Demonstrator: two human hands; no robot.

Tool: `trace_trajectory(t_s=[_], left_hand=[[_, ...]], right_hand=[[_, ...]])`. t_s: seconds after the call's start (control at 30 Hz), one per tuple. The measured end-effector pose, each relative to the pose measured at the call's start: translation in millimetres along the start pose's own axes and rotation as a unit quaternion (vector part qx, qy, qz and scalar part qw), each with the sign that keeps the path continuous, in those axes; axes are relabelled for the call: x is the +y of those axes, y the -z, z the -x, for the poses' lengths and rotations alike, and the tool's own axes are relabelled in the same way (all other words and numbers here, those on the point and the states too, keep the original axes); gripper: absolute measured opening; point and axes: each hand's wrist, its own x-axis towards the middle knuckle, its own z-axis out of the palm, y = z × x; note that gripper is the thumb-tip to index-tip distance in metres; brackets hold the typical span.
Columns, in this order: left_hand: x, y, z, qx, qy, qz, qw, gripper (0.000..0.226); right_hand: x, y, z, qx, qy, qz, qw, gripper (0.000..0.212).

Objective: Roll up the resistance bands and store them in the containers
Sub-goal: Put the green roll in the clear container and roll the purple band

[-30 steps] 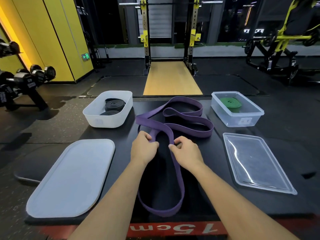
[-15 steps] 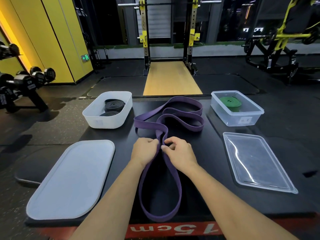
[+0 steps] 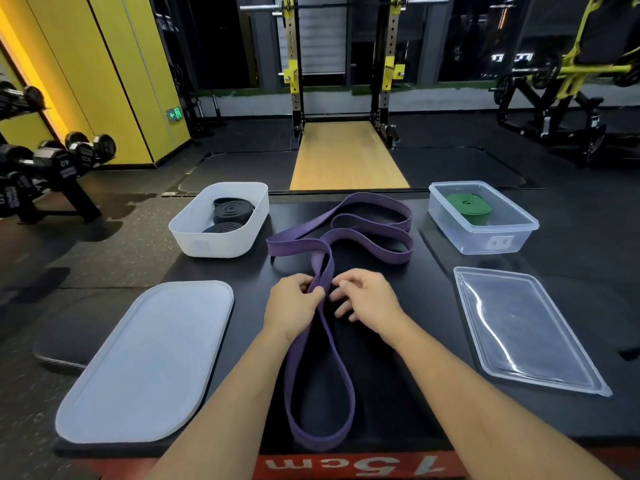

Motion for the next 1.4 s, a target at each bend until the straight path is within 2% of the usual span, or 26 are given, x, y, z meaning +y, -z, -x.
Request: trace_trajectory(t_s=[0.07, 0.1, 0.17, 0.23, 0.33, 0.4, 0.5, 0.57, 0.67, 0.73, 0.83, 0.9, 1.0, 1.03, 1.1, 1.13, 1.17, 1.2, 1.23, 1.27, 1.3, 1.37, 1.4], left_hand=[[0.2, 0.9, 3.2, 0.004, 0.003, 0.018, 1.000, 0.016], [-0.5, 1.3, 3.6, 0.000, 0.002, 0.019, 1.000, 0.028], [-2.9, 1.9, 1.0, -0.015, -0.005, 0.012, 1.000, 0.050], [-4.3, 3.0, -3.6, -0.033, -0.009, -0.001, 0.999, 0.053], [-7.1, 1.9, -10.1, -0.035, -0.021, 0.000, 0.999, 0.054], [-7.1, 1.2, -10.7, -0.022, -0.028, 0.015, 0.999, 0.045], [-10.1, 3.0, -9.2, -0.024, -0.044, 0.050, 0.997, 0.045], [-12.9, 7.0, -6.9, -0.047, -0.053, 0.098, 0.993, 0.050], [-14.3, 12.1, -3.7, -0.063, -0.063, 0.187, 0.978, 0.051], [-14.9, 14.3, -5.4, -0.050, -0.055, 0.226, 0.971, 0.049], [-16.5, 13.2, -8.5, -0.037, -0.038, 0.213, 0.976, 0.055], [-15.6, 12.1, -9.1, -0.037, -0.034, 0.196, 0.979, 0.062], [-19.2, 12.3, -11.4, -0.044, -0.034, 0.209, 0.976, 0.059], [-19.8, 12.8, -11.6, -0.044, -0.035, 0.216, 0.975, 0.056], [-20.0, 13.3, -11.9, -0.038, -0.024, 0.224, 0.974, 0.052], [-19.3, 13.4, -11.5, -0.036, -0.022, 0.226, 0.973, 0.050], [-18.9, 13.2, -11.3, -0.037, -0.020, 0.228, 0.973, 0.048], [-18.2, 13.3, -11.1, -0.039, -0.017, 0.228, 0.973, 0.046], [-17.6, 13.3, -11.0, -0.043, -0.014, 0.229, 0.972, 0.044], [-18.0, 12.9, -11.5, -0.048, -0.012, 0.232, 0.972, 0.042], [-18.5, 12.5, -12.4, -0.055, -0.015, 0.233, 0.971, 0.040], [-19.4, 11.3, -13.4, -0.070, -0.022, 0.230, 0.970, 0.037], [-19.3, 10.8, -13.6, -0.072, -0.025, 0.233, 0.970, 0.037]], right_hand=[[0.1, 1.8, -13.7, 0.050, -0.020, -0.019, 0.998, 0.023], [1.5, 2.4, -19.9, 0.069, -0.024, -0.017, 0.997, 0.022], [6.4, 5.5, -34.5, 0.104, -0.005, 0.044, 0.994, 0.023], [7.0, 9.1, -47.2, 0.116, 0.039, 0.137, 0.983, 0.031], [4.2, 9.1, -66.2, 0.056, 0.123, 0.241, 0.961, 0.043], [6.4, 5.9, -76.6, 0.005, 0.145, 0.295, 0.944, 0.050], [9.9, 2.0, -90.2, -0.003, 0.159, 0.361, 0.919, 0.060], [9.7, -0.8, -100.2, 0.002, 0.166, 0.369, 0.915, 0.058], [12.9, -7.2, -114.1, 0.006, 0.186, 0.346, 0.919, 0.036], [14.5, -9.1, -119.3, 0.045, 0.204, 0.326, 0.922, 0.037], [5.3, -4.3, -123.9, 0.121, 0.218, 0.310, 0.918, 0.048], [-4.8, -1.5, -127.1, 0.142, 0.222, 0.304, 0.915, 0.042], [-27.3, 1.7, -127.4, 0.101, 0.161, 0.147, 0.971, 0.013], [-36.1, 3.3, -125.4, 0.087, 0.144, 0.122, 0.978, 0.008], [-53.0, 11.8, -124.6, 0.014, 0.096, 0.191, 0.977, 0.023], [-59.2, 17.1, -124.5, -0.068, 0.037, 0.248, 0.966, 0.031], [-64.8, 22.2, -121.9, -0.159, -0.045, 0.307, 0.937, 0.039], [-67.3, 26.5, -121.5, -0.222, -0.115, 0.348, 0.904, 0.047], [-68.9, 29.2, -120.2, -0.242, -0.149, 0.378, 0.881, 0.051], [-67.8, 29.1, -121.2, -0.212, -0.132, 0.420, 0.872, 0.051], [-64.2, 28.4, -125.3, -0.150, -0.074, 0.479, 0.862, 0.047], [-50.4, 21.0, -133.0, 0.019, 0.117, 0.560, 0.820, 0.038], [-43.6, 17.3, -131.6, 0.084, 0.196, 0.543, 0.812, 0.034]])
